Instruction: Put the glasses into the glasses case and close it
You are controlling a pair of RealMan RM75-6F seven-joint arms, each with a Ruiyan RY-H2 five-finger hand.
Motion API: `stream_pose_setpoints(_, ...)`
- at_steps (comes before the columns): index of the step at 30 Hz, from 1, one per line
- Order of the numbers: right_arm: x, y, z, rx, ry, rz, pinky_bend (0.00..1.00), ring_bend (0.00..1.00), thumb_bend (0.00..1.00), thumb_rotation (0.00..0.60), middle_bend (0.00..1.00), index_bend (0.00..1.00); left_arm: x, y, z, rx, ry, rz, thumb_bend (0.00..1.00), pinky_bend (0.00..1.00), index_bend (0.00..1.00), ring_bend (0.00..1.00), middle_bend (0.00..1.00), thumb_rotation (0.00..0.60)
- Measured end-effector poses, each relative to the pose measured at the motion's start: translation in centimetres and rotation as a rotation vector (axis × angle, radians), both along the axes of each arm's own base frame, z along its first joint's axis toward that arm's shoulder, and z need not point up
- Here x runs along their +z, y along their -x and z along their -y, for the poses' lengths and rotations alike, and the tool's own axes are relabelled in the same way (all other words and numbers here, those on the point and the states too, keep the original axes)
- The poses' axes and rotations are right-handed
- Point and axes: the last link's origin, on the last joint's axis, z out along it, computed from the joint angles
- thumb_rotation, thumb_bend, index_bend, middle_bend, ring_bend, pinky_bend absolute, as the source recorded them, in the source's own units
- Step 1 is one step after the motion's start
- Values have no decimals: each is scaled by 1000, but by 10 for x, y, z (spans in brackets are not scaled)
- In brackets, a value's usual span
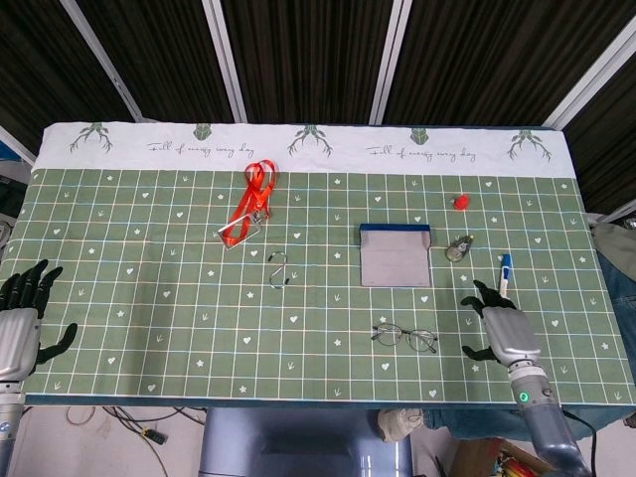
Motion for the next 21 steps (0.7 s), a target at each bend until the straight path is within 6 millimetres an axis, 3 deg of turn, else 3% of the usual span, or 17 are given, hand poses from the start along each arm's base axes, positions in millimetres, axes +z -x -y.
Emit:
stream_pose_setpoints(9, -43, -33, 13, -9, -36, 22, 187, 101, 393, 600, 7, 437, 0, 0, 0, 3, 4, 5, 309, 0, 75, 0, 0, 600)
stream_pose_setpoints(21, -72, -53, 10, -6, -54, 27, 188, 102, 389, 600, 7, 489, 1, 1, -1, 7, 9, 9, 309, 0, 75, 0, 0, 600)
